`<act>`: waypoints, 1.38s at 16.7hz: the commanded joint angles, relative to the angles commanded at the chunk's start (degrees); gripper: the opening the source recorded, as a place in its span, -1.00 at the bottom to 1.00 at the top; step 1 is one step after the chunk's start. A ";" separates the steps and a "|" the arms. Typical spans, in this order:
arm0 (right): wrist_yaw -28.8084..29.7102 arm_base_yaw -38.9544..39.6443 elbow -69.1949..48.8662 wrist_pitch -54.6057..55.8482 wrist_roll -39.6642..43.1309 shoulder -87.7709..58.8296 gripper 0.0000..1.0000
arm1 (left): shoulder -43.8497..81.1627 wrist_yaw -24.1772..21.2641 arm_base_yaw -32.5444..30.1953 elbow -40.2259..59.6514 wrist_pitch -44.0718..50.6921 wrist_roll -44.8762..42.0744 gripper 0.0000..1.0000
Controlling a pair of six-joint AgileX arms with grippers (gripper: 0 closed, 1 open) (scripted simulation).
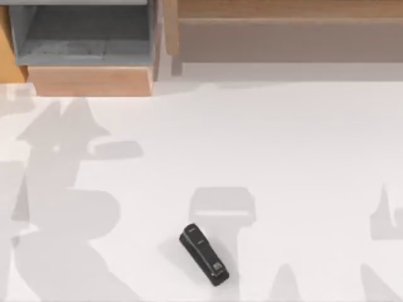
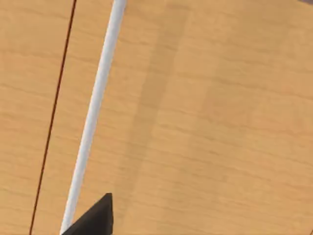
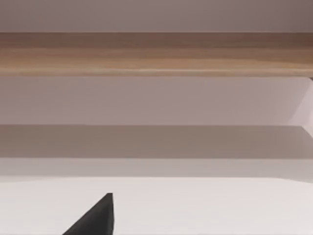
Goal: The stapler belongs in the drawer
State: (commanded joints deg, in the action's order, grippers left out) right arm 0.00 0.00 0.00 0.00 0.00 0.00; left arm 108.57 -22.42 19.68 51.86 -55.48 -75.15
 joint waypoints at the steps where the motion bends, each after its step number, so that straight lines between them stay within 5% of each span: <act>1: 0.00 0.00 0.00 0.00 0.00 0.00 1.00 | 4.21 -0.80 0.83 2.12 -2.25 -2.97 1.00; 8: 0.00 0.00 0.00 0.00 0.00 0.00 1.00 | 21.70 -4.16 4.24 10.96 -11.63 -15.36 1.00; 23: 0.00 0.00 0.00 0.00 0.00 0.00 1.00 | 25.17 -2.81 2.86 17.73 -8.38 -15.60 1.00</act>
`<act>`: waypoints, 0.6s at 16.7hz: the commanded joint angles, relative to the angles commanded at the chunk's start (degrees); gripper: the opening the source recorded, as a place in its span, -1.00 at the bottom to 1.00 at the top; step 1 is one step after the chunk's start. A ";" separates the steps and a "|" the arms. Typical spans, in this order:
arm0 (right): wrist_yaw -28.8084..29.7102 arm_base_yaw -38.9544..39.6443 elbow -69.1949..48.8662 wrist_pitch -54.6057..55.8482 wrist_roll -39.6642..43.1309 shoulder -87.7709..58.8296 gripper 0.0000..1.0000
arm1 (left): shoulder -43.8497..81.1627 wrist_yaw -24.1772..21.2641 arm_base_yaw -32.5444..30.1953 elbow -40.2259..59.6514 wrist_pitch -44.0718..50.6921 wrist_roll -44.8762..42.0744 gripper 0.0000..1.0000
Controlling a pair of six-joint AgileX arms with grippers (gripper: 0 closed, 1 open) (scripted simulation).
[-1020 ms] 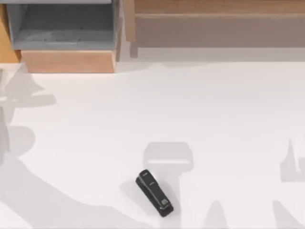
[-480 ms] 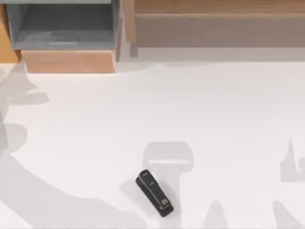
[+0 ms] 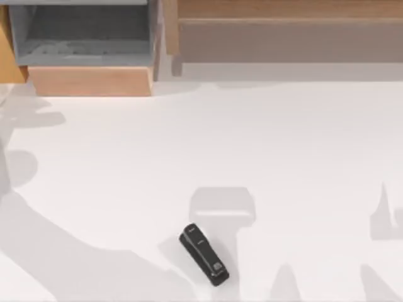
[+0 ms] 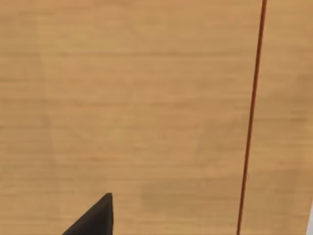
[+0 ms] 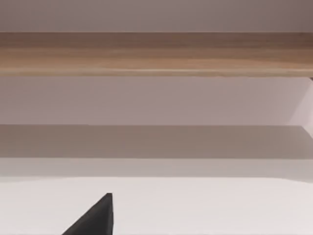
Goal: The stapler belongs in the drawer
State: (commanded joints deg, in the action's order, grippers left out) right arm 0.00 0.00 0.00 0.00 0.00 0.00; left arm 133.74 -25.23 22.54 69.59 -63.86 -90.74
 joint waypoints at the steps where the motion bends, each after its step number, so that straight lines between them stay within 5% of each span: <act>1: 0.00 0.00 0.00 0.00 0.00 0.00 1.00 | 0.00 0.00 0.00 0.00 0.00 0.00 1.00; 10: 0.00 0.00 0.00 0.00 0.00 0.00 1.00 | 0.00 0.00 0.00 0.00 0.00 0.00 -0.36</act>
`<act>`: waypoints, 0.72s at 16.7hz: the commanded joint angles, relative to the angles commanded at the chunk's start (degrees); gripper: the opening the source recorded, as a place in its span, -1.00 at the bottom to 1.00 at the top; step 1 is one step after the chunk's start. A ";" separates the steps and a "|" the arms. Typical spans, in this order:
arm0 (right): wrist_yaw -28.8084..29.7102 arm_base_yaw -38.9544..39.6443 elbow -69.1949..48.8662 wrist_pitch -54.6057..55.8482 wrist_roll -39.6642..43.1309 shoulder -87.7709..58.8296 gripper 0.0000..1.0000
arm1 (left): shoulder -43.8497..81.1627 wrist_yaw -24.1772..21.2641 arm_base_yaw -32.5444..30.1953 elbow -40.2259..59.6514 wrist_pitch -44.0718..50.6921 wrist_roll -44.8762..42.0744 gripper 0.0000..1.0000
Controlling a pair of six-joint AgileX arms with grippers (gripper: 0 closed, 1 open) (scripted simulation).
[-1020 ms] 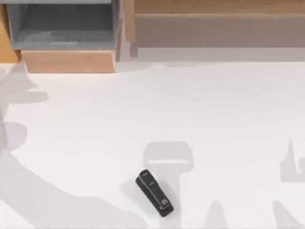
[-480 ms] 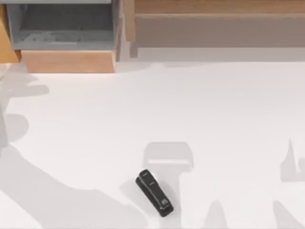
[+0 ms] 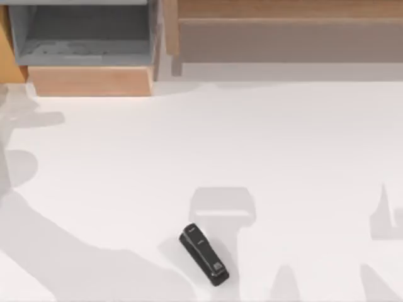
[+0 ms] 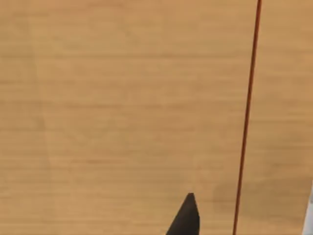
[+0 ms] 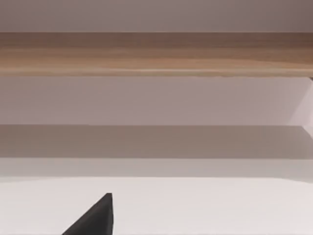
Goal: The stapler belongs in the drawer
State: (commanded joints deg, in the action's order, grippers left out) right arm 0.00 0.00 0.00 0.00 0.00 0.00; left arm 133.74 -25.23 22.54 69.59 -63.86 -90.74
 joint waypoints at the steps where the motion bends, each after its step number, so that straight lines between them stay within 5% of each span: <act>1: 0.00 0.00 0.00 0.00 0.00 0.00 1.00 | 0.00 0.00 0.00 0.00 0.00 0.00 -0.51; 4: 0.00 0.00 0.00 0.00 0.00 0.00 1.00 | 0.00 0.00 0.00 0.00 0.00 0.00 -0.96; 12: 0.00 0.00 0.00 0.00 0.00 0.00 1.00 | 0.00 0.00 0.00 0.00 0.00 0.00 -1.00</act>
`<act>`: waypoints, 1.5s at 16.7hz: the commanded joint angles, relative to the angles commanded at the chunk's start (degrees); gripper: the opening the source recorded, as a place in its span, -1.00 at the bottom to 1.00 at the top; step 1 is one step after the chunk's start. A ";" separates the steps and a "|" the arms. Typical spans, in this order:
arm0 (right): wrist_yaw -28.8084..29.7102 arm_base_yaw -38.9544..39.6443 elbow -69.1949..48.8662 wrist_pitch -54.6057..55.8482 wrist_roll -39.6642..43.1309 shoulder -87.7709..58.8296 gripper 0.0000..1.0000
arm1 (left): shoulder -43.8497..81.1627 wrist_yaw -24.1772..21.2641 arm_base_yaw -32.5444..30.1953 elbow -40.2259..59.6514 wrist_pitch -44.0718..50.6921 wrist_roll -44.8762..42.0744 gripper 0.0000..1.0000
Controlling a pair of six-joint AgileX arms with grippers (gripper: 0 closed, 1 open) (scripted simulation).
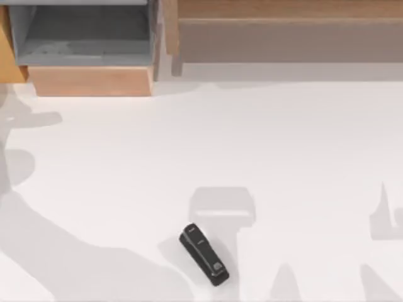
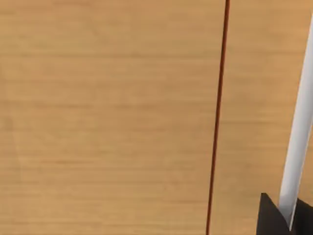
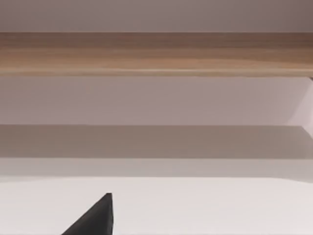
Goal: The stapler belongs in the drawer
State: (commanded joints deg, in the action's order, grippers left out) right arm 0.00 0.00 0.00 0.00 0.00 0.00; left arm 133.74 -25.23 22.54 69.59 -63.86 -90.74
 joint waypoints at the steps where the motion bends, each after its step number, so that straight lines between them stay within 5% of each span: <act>1: 0.00 0.00 0.00 0.00 0.00 0.00 1.00 | 0.50 -0.02 0.21 -0.07 0.52 0.30 -1.00; 25: 0.00 0.00 0.00 0.00 0.00 0.00 1.00 | -12.34 -8.97 9.21 -29.40 -15.28 -0.20 -1.00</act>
State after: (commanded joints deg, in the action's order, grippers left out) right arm 0.00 0.00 0.00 0.00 0.00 0.00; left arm 121.40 -34.20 31.75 40.18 -79.14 -90.94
